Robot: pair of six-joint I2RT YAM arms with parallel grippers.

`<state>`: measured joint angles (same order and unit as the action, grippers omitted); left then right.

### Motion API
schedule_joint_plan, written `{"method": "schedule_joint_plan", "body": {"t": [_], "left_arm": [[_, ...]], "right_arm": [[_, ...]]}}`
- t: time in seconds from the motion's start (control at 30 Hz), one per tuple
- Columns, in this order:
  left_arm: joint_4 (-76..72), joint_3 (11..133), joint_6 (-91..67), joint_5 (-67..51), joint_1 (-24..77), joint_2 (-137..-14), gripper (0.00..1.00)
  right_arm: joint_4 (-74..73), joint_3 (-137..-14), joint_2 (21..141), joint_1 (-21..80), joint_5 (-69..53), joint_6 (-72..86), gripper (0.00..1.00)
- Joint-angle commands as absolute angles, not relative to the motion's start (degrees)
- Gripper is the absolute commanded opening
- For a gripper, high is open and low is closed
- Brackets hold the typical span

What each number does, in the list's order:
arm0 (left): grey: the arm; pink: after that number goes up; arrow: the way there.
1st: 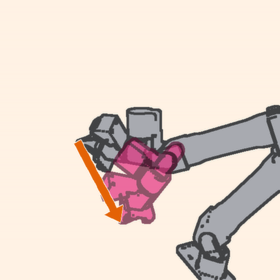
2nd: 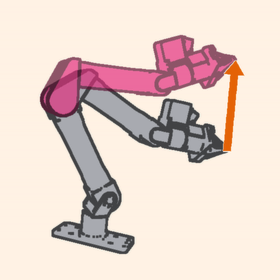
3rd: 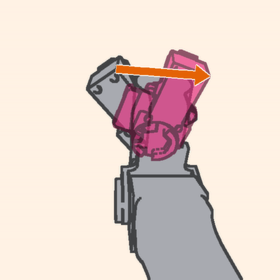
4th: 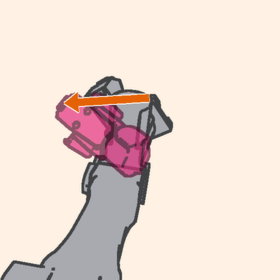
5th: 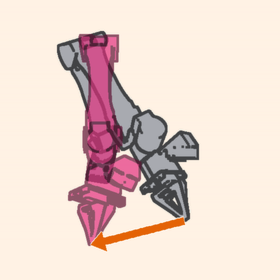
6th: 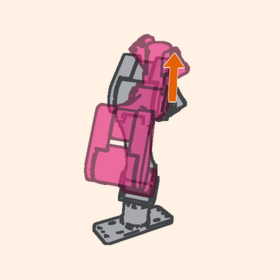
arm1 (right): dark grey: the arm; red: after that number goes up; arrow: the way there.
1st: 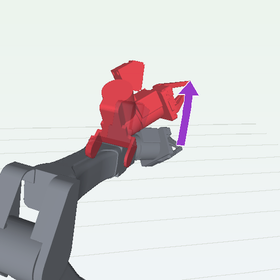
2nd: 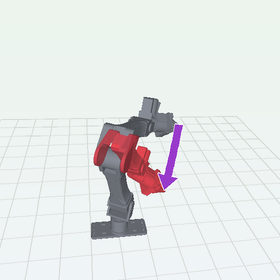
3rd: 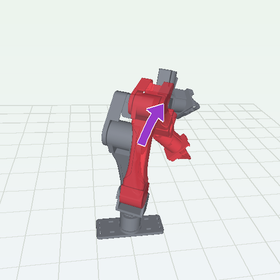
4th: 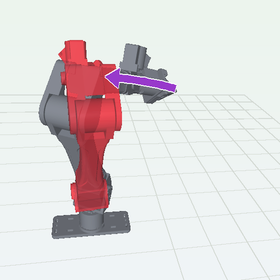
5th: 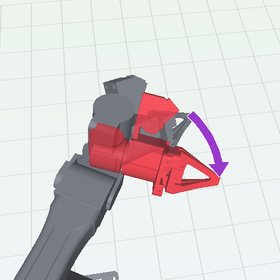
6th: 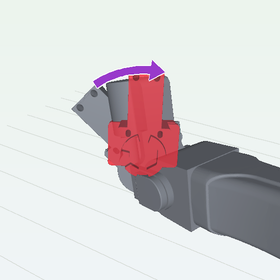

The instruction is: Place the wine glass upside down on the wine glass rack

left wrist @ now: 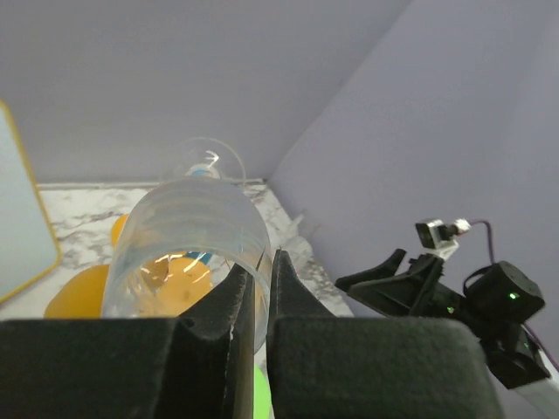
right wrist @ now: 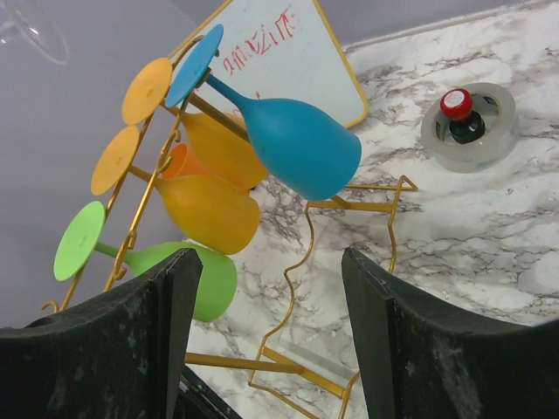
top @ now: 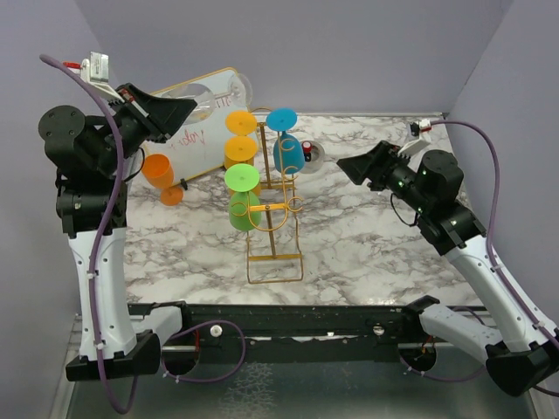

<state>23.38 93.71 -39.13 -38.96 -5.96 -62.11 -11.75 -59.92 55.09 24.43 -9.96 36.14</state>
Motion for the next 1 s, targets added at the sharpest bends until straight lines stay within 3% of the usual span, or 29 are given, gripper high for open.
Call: {"method": "schedule_joint_plan", "body": {"t": [0.0,0.27,0.6,0.77,0.97], "left_arm": [[0.9,89.79,-54.45,-46.7,-6.24,-61.71,0.0],[-13.35,82.81,-61.28,-37.03,1.37,-64.48,0.0],[-15.28,88.49,-50.97,-22.98,22.98,-73.97,0.0],[-21.15,84.37,-48.12,-17.48,31.28,-75.08,0.0],[-31.57,77.6,-41.58,-11.28,38.73,-73.69,0.0]], "right_arm": [[-8.37,-59.37,54.14,24.68,-10.44,37.85,0.71],[1.31,-55.97,53.43,24.67,-13.05,45.2,0.71],[16.3,-50.87,53.43,24.61,-14.64,55.75,0.71],[29.31,-46.08,52.43,24.61,-14.92,62.73,0.71],[34.61,-45.76,51.77,24.63,-9.77,68.95,0.69]]}}
